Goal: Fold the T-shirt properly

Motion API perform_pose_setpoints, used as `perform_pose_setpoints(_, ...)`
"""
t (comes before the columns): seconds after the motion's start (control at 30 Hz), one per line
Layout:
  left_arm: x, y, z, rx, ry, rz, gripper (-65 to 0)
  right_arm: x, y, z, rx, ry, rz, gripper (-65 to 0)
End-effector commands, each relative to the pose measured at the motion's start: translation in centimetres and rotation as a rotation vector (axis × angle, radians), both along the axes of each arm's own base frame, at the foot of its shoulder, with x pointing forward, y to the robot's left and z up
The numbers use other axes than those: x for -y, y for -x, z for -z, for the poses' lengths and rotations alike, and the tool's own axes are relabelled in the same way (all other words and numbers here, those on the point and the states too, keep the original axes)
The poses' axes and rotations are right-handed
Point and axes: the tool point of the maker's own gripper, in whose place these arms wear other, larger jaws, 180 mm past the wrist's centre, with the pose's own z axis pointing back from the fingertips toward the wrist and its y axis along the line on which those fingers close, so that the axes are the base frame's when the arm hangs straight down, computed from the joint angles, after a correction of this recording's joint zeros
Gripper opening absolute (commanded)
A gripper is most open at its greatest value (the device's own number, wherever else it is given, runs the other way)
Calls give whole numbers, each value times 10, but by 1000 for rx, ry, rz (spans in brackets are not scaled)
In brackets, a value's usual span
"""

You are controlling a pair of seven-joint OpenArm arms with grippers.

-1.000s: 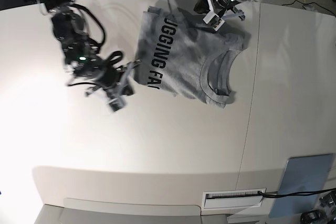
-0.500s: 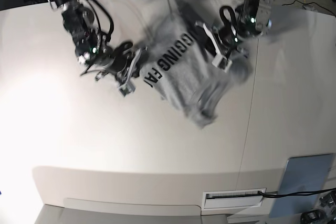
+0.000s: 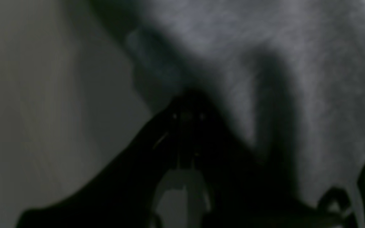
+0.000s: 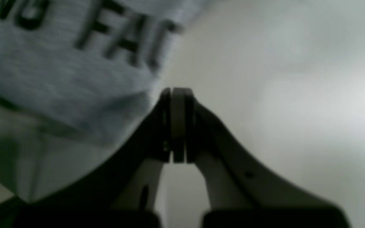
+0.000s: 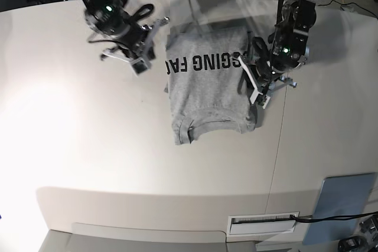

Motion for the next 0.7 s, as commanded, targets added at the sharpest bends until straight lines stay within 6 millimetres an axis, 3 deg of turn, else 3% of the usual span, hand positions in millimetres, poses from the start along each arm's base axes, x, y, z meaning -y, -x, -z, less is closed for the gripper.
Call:
perform_pose_setpoints(0.0, -5, -4, -15, 52, 7, 0, -650, 6, -2, -16, 56, 4, 7, -650)
perform_pose_setpoints(0.13, -17, 25, -35, 71, 22, 8, -650, 35, 27, -36, 65, 39, 81, -650)
perform_pose_setpoints(0.3, -40, 77, -46, 23, 28, -2, -650, 79, 75, -42, -4, 136, 207, -650)
perform_pose_setpoints(0.53, -70, 189, -28, -216, 47, -23, -650, 114, 187, -24, -276, 289, 332, -650)
perform_pose_setpoints(0.67, -68, 256, -21, -353, 82, -30, -650, 129, 233, -16, -404, 355, 358, -650)
